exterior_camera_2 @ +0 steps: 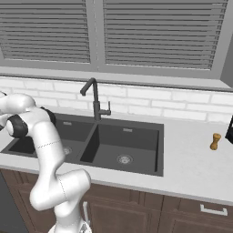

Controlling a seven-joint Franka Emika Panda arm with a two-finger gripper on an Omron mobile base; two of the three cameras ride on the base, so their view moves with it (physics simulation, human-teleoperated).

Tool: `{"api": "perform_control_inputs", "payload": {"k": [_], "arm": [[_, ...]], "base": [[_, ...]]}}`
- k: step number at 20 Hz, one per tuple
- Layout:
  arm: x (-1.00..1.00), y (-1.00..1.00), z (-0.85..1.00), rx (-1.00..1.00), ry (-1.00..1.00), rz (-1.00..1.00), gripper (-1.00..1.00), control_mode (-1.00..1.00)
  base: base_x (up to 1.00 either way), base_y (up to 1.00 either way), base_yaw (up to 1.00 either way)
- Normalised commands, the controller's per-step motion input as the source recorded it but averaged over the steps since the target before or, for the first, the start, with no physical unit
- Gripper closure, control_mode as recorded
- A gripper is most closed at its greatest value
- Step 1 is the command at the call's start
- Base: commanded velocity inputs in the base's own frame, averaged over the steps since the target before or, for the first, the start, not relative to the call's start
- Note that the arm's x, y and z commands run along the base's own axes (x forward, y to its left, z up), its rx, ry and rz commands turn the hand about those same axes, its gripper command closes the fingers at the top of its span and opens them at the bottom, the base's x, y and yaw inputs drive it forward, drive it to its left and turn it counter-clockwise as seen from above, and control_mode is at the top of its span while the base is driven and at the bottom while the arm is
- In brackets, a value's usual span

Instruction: Pick the potato from the sink and place it in the bowl. Then pick the bowl and place it in the microwave. Then close the microwave door and press the start button.

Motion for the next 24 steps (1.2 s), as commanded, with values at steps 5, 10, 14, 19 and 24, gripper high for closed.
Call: {"api": "perform_control_inputs", "payload": {"k": [5,10,14,19,24], "arm": [[0.40,0.10,-0.21,0.00,0.00,0.00,-1.00,-1.00],[0.18,0.19,-0.37,0.00,0.01,0.00,1.00,-1.00],[0.09,0.29,-0.25,0.00,0.00,0.00,1.00,-1.00],[-0.07,0.22,-0.16,0.00,0.00,0.00,1.00,-1.00],[-0.90,-0.24,0.07,0.00,-0.11,0.00,1.00,-1.00]], "base": [[0.00,0.00,0.00],[0.00,0.00,0.00],[0.00,0.00,0.00],[0.00,0.00,0.00],[0.00,0.00,0.00]]}}
